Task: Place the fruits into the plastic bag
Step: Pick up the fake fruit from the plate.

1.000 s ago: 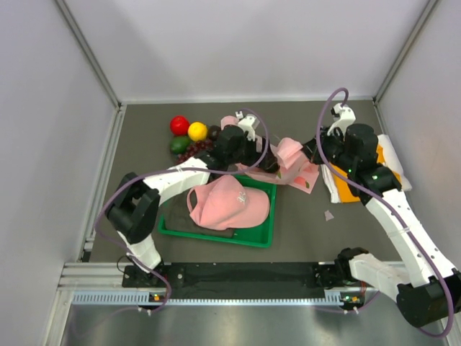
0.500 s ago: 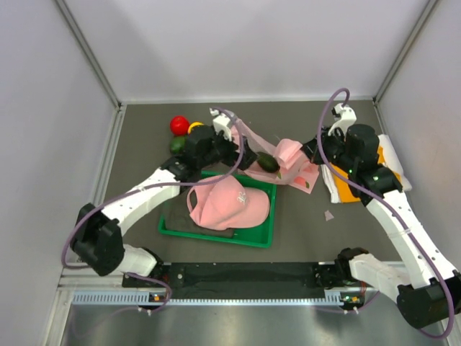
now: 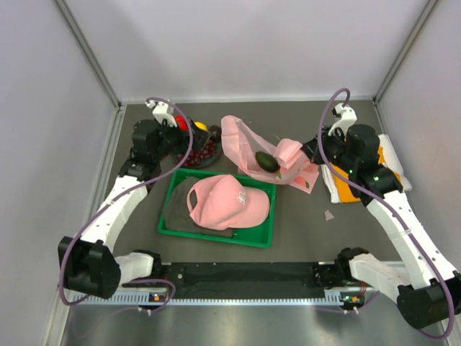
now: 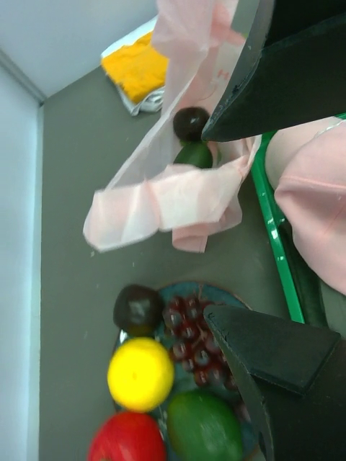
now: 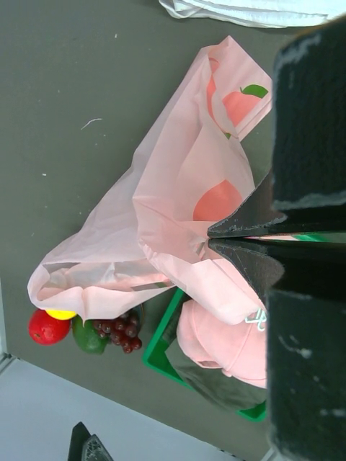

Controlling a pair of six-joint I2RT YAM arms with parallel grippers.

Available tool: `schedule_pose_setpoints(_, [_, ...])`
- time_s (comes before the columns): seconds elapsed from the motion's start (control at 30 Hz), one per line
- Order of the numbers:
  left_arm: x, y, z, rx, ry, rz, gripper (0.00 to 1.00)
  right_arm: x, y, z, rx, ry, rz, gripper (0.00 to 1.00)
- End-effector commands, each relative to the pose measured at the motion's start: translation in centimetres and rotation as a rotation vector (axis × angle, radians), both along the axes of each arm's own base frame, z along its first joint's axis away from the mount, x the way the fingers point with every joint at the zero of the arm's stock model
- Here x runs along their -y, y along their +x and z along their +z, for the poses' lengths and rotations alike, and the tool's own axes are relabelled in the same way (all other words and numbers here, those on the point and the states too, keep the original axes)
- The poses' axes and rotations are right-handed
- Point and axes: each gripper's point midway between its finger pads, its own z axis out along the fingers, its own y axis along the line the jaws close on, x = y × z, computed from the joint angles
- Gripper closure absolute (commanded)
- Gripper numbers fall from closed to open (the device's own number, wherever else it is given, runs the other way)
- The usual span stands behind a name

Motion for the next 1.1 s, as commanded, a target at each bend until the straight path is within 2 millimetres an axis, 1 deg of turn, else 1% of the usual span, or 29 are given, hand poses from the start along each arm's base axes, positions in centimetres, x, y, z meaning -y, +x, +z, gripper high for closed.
schedule_pose_setpoints(0.0, [-4.0,1.7,0.3,-0.022,-0.009,0.181,0.01,0.2,-0.1,1.0,0.036,0.011,-0.006,1.0])
schedule_pose_setpoints(0.03, [-4.9,2.0,0.2,-0.047,0.0,0.225,0.01,0.3,-0.1,1.0,0.036,0.01,-0.007,1.0])
schedule_pose_setpoints(0.1, [-7.4,3.3,-1.2,-0.118,0.03,0.335,0.01,0.2,-0.1,1.0,0.035,0.012,-0.005,1.0])
schedule_pose_setpoints(0.13, [-9.0,4.3,-0.3,-0.116,0.047,0.415,0.01,0.3,-0.1,0.9,0.035,0.012,-0.007,1.0])
schedule_pose_setpoints(0.17, [-10.0,4.6,-2.7,-0.211,0.088,0.455,0.01,0.3,-0.2,0.9,0.035,0.012,-0.006,1.0])
schedule_pose_setpoints(0.2, [-11.4,5.2,-2.8,-0.224,0.109,0.51,0.01,0.2,-0.2,1.0,0.038,0.013,-0.006,1.0])
schedule_pose_setpoints(0.23, [-12.2,6.0,-2.3,-0.21,0.131,0.552,0.01,0.2,-0.2,0.9,0.039,0.012,-0.004,1.0])
schedule_pose_setpoints(0.3, [-12.9,7.1,-3.1,-0.217,0.176,0.577,0.01,0.2,-0.2,0.8,0.037,0.011,-0.004,1.0])
schedule_pose_setpoints(0.33, [-13.4,7.7,-2.6,-0.202,0.192,0.6,0.01,0.3,-0.2,0.8,0.037,0.011,-0.006,1.0])
schedule_pose_setpoints(0.37, [-13.6,8.5,-3.8,-0.229,0.218,0.606,0.01,0.3,-0.2,0.8,0.037,0.011,-0.007,1.0])
schedule_pose_setpoints(0.4, [-13.8,9.2,-3.1,-0.22,0.241,0.609,0.01,0.3,-0.2,0.8,0.036,0.011,-0.006,1.0])
schedule_pose_setpoints(0.43, [-13.8,9.7,-3.4,-0.227,0.26,0.605,0.01,0.3,-0.2,0.7,0.033,0.012,-0.005,1.0])
schedule_pose_setpoints(0.47, [-14.0,10.5,-4.8,-0.255,0.287,0.609,0.01,0.3,-0.3,0.8,0.038,0.012,-0.004,1.0])
schedule_pose_setpoints(0.5, [-14.2,11.2,-4.3,-0.241,0.301,0.611,0.01,0.2,-0.3,0.6,0.034,0.012,-0.005,1.0])
schedule_pose_setpoints(0.53, [-14.3,11.6,-4.6,-0.246,0.315,0.613,0.01,0.3,-0.3,0.6,0.038,0.013,-0.006,1.0])
schedule_pose_setpoints(0.57, [-14.6,12.4,-5.8,-0.269,0.338,0.621,0.01,0.2,-0.3,0.7,0.041,0.014,-0.003,1.0])
schedule_pose_setpoints(0.6, [-14.5,13.1,-5.5,-0.259,0.349,0.618,0.01,0.3,-0.3,0.6,0.039,0.015,-0.005,1.0])
schedule_pose_setpoints(0.63, [-14.5,13.5,-5.7,-0.265,0.357,0.612,0.01,0.2,-0.3,0.7,0.042,0.015,-0.002,1.0])
schedule_pose_setpoints(0.67, [-14.4,14.2,-7.1,-0.289,0.37,0.601,0.01,0.2,-0.2,0.7,0.041,0.017,-0.002,1.0])
schedule_pose_setpoints(0.7, [-13.9,15.0,-6.6,-0.277,0.358,0.583,0.01,0.2,-0.1,0.5,0.037,0.016,-0.002,1.0])
schedule_pose_setpoints(0.73, [-13.7,15.4,-6.9,-0.285,0.36,0.567,0.01,0.1,-0.1,0.5,0.035,0.016,-0.001,1.0])
schedule_pose_setpoints(0.77, [-13.5,15.9,-8.2,-0.31,0.368,0.554,0.01,0.1,-0.1,0.5,0.034,0.014,0.0,1.0])
schedule_pose_setpoints(0.8, [-13.2,16.7,-7.7,-0.299,0.36,0.546,0.01,0.1,-0.1,0.4,0.032,0.012,0.002,1.0])
schedule_pose_setpoints(0.83, [-13.1,17.0,-9.0,-0.326,0.37,0.538,0.01,0.1,-0.2,0.3,0.029,0.012,0.001,1.0])
schedule_pose_setpoints(0.87, [-13.1,17.3,-9.3,-0.33,0.378,0.531,0.01,0.1,-0.2,0.4,0.032,0.01,0.001,1.0])
schedule_pose_setpoints(0.9, [-13.1,17.9,-8.7,-0.318,0.377,0.531,0.01,0.2,-0.2,0.2,0.027,0.008,-0.001,1.0])
schedule_pose_setpoints(0.93, [-13.1,18.2,-9.8,-0.338,0.39,0.527,0.01,0.2,-0.2,0.3,0.029,0.008,0.001,1.0])
schedule_pose_setpoints(1.0, [-13.2,18.6,-9.9,-0.339,0.406,0.526,0.01,0.2,-0.2,0.2,0.024,0.001,0.001,1.0])
schedule_pose_setpoints(1.07, [-13.3,19.0,-10.5,-0.346,0.422,0.522,0.01,0.3,-0.2,0.3,0.026,0.001,-0.002,1.0])
